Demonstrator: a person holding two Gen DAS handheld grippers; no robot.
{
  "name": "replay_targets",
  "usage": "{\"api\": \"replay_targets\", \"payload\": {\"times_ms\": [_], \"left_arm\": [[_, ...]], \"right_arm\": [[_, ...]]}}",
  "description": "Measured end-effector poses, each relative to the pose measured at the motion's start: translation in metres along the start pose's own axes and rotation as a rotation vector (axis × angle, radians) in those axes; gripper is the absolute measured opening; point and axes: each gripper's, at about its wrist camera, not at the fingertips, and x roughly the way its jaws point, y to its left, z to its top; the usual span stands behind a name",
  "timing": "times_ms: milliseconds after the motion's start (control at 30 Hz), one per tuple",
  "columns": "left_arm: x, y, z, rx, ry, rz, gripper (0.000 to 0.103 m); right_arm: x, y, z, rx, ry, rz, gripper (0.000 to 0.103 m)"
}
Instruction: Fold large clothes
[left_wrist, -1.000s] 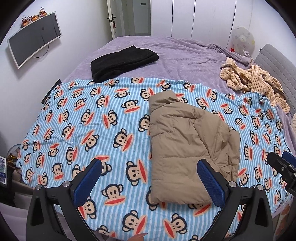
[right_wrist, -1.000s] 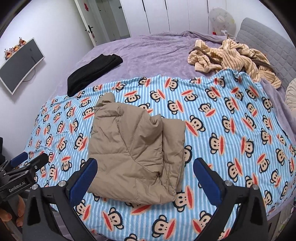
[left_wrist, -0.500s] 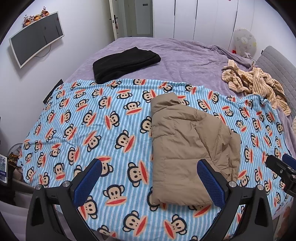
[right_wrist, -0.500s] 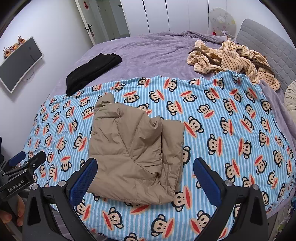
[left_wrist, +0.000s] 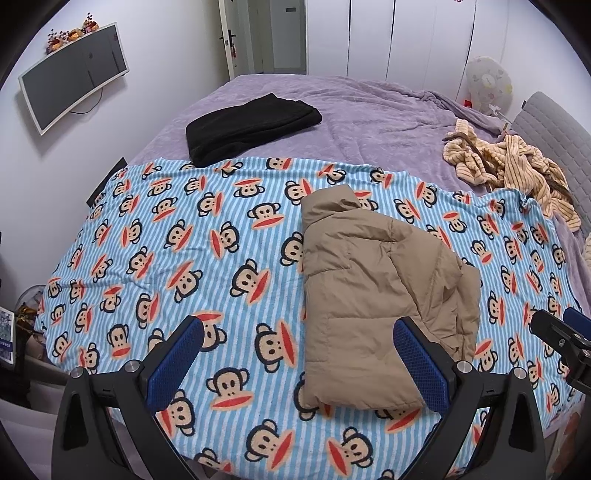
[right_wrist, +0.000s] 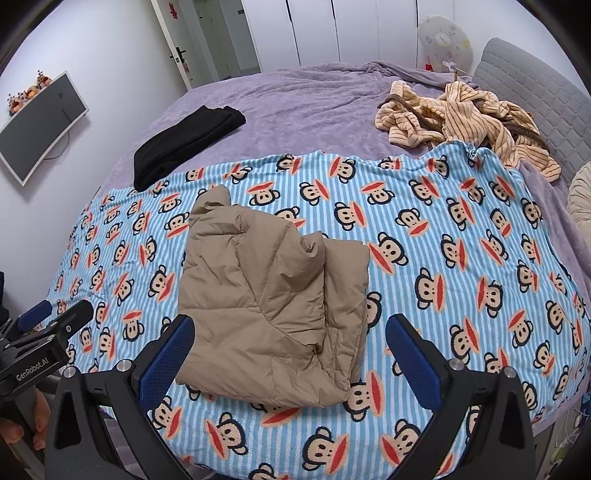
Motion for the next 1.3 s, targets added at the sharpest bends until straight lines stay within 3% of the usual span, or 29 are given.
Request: {"api": "replay_targets", "payload": {"times_ms": [1300], "left_arm": [[-0.0032, -0.0002, -0.0009, -0.002, -0.004, 0.006, 0.103]], "right_arm": [[-0.0008, -0.0021, -0.0002, -0.001, 0.002, 0.002, 0.103]]}}
